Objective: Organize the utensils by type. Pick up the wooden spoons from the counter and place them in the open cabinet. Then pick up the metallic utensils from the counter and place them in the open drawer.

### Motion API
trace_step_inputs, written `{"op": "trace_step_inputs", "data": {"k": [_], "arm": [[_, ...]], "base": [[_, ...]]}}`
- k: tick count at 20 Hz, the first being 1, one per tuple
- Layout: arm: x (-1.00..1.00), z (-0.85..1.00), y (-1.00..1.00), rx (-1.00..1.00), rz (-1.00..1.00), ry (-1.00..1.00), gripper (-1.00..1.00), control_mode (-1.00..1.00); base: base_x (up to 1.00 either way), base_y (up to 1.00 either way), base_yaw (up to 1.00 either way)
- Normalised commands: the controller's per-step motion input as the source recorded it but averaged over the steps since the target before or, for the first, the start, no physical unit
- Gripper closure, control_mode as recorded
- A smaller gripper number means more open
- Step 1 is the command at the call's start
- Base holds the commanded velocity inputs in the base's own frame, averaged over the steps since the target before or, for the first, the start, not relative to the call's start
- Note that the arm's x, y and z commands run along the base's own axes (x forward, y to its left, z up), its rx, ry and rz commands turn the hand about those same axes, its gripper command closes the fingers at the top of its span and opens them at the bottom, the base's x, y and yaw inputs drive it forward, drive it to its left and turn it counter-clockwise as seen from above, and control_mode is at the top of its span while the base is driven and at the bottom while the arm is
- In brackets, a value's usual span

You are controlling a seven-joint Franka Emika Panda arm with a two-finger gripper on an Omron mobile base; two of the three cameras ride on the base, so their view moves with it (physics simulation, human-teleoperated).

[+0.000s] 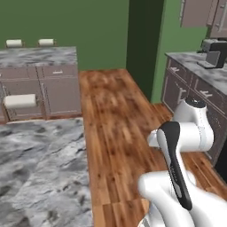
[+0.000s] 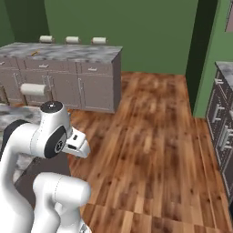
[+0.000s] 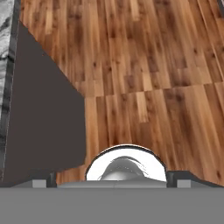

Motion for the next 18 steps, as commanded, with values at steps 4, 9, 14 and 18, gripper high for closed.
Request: {"op": "trace_step_inputs", "data": {"k": [4, 9, 14, 18], "arm": [[0.00, 0.00, 0.00, 0.00, 0.00, 0.00, -1.00, 1.00], [0.00, 0.00, 0.00, 0.00, 0.00, 0.00, -1.00, 1.00], [0.00, 0.00, 0.00, 0.00, 0.00, 0.00, -1.00, 1.00], [0.00, 0.00, 0.00, 0.00, 0.00, 0.00, -1.00, 1.00]], "base": [[0.94, -0.46, 0.00], [0.96, -0.40, 0.00], [1.00, -0.24, 0.00], [1.00, -0.02, 0.00]]}}
